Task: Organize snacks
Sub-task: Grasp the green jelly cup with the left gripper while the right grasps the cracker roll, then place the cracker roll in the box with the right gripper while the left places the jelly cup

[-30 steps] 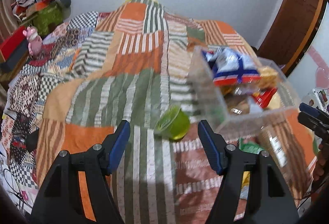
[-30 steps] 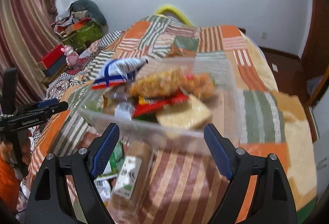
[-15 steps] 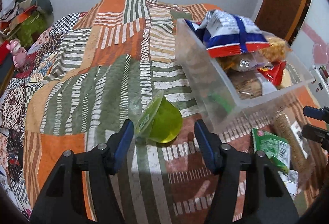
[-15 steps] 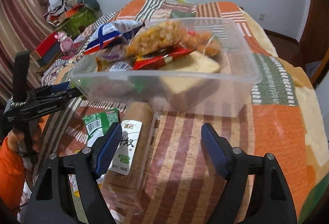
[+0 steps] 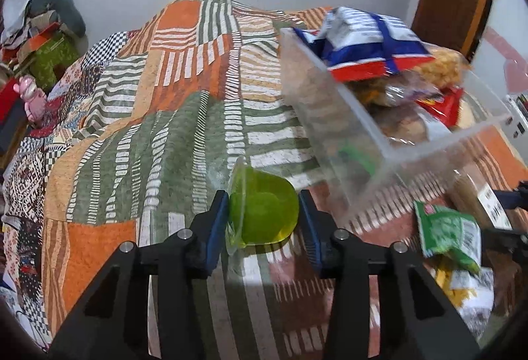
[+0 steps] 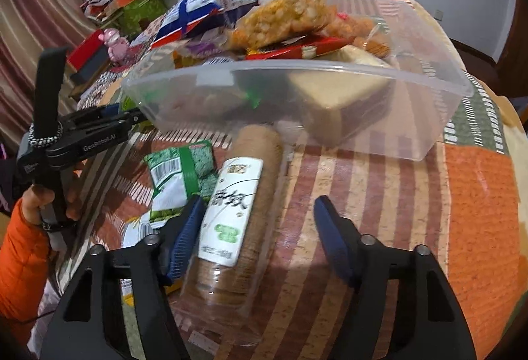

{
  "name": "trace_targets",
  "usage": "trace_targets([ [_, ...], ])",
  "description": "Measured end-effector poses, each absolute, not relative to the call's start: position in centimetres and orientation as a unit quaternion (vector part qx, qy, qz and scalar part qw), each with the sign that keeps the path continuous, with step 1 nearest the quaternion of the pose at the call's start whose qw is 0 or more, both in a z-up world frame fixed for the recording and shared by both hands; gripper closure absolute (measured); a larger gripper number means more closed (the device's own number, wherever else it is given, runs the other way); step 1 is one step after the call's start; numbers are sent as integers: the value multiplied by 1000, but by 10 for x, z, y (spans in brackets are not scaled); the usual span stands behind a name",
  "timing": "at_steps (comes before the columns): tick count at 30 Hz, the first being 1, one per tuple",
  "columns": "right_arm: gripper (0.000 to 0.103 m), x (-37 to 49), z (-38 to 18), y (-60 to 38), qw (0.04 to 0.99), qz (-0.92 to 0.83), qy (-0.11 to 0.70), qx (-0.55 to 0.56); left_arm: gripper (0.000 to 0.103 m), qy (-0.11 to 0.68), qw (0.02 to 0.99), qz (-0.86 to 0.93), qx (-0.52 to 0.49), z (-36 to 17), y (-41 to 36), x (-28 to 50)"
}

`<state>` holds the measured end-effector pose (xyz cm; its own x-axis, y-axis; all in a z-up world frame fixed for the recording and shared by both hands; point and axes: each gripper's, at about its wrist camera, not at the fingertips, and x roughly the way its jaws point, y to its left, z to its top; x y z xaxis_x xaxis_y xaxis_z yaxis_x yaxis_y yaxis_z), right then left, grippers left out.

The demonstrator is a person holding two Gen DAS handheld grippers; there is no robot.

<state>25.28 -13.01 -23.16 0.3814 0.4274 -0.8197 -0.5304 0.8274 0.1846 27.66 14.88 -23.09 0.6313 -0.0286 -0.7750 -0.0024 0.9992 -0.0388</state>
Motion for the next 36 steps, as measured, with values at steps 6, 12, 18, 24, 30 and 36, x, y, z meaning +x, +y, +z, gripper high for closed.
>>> trace_targets([
  [6,64,253,-232,-130,823,305,476,-53,62,431,902,-15,-20,-224,139,253],
  [12,69,246,-228,-130,830,301,464,-69,62,426,904,-20,-31,-212,132,228],
  [18,71,242,-224,-147,834,297,460,-65,62,410,911,-25,-34,-187,121,211],
  [24,71,236,-210,-167,845,286,449,-48,62,391,920,-29,-27,-161,108,207],
  [30,71,230,-185,-183,864,279,417,-45,62,370,928,-39,-35,-135,92,212],
  [36,71,235,-166,-193,881,271,386,-38,62,357,932,-58,-33,-119,69,225],
])
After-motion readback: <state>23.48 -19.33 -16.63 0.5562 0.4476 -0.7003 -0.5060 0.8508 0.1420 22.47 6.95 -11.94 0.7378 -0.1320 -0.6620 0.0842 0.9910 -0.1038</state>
